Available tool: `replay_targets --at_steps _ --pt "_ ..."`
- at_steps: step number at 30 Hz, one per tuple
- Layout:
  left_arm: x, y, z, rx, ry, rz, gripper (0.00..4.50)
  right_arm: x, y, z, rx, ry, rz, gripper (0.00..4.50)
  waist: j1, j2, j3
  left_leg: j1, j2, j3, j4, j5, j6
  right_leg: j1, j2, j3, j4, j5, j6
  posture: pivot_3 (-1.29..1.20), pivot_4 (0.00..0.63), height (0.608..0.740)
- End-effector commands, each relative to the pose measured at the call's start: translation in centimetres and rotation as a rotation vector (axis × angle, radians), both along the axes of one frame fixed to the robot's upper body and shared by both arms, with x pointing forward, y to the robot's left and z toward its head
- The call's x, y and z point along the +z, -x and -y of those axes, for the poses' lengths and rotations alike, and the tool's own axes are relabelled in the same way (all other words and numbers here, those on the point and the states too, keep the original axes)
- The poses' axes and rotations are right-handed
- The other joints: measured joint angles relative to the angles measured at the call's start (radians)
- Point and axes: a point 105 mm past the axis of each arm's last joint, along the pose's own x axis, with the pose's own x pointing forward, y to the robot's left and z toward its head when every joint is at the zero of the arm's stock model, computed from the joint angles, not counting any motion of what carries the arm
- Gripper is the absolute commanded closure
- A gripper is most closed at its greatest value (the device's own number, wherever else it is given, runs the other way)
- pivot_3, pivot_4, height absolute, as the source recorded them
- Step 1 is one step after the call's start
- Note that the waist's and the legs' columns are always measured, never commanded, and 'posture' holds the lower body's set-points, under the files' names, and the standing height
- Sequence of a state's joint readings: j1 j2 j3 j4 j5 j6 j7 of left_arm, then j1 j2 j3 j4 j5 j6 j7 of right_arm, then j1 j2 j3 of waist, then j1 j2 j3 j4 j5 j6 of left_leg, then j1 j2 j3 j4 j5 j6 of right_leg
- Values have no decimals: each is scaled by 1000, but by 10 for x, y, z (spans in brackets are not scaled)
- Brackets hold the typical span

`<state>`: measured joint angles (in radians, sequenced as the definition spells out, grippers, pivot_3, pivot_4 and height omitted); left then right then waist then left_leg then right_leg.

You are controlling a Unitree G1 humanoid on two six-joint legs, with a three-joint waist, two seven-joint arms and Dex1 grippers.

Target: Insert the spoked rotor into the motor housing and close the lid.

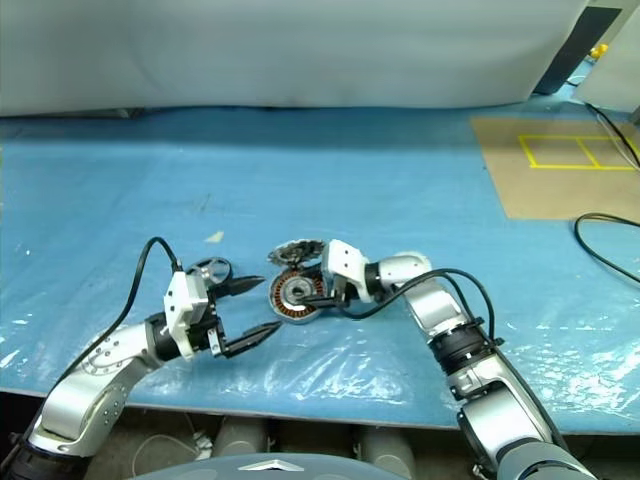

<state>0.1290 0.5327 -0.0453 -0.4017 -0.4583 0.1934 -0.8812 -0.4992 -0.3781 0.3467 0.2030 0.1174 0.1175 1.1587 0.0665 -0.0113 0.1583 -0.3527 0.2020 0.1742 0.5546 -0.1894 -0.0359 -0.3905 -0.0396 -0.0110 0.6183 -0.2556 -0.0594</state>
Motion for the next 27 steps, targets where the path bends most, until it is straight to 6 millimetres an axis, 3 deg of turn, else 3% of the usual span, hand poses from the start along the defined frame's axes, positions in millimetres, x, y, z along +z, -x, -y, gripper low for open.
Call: replay_targets --at_steps 1,8,15,23,27 --pt "6 1 0 -6 11 30 86 32 -1 -6 25 -91 27 2332 0 0 0 0 0 0 0 0 0 0 0 0 0 0 0 0 150 740" --pt "6 0 0 -6 10 27 86 17 6 -15 52 -60 -43 4446 -3 0 0 0 0 0 0 0 0 -1 0 0 0 0 0 0 150 740" --pt "5 3 1 -5 10 21 86 8 2 -21 30 -45 -53 4446 -4 0 0 0 0 0 0 0 0 -1 0 0 0 0 0 0 150 740" --pt "5 3 3 -8 13 21 86 -42 3 -4 -5 133 -86 4446 -5 0 0 2 0 0 0 0 0 1 0 0 0 0 -1 0 150 740" --pt "5 2 3 -11 13 20 86 -39 0 -5 -25 116 -75 4446 -5 1 0 4 0 0 0 -2 3 3 -1 0 0 0 0 0 150 740"
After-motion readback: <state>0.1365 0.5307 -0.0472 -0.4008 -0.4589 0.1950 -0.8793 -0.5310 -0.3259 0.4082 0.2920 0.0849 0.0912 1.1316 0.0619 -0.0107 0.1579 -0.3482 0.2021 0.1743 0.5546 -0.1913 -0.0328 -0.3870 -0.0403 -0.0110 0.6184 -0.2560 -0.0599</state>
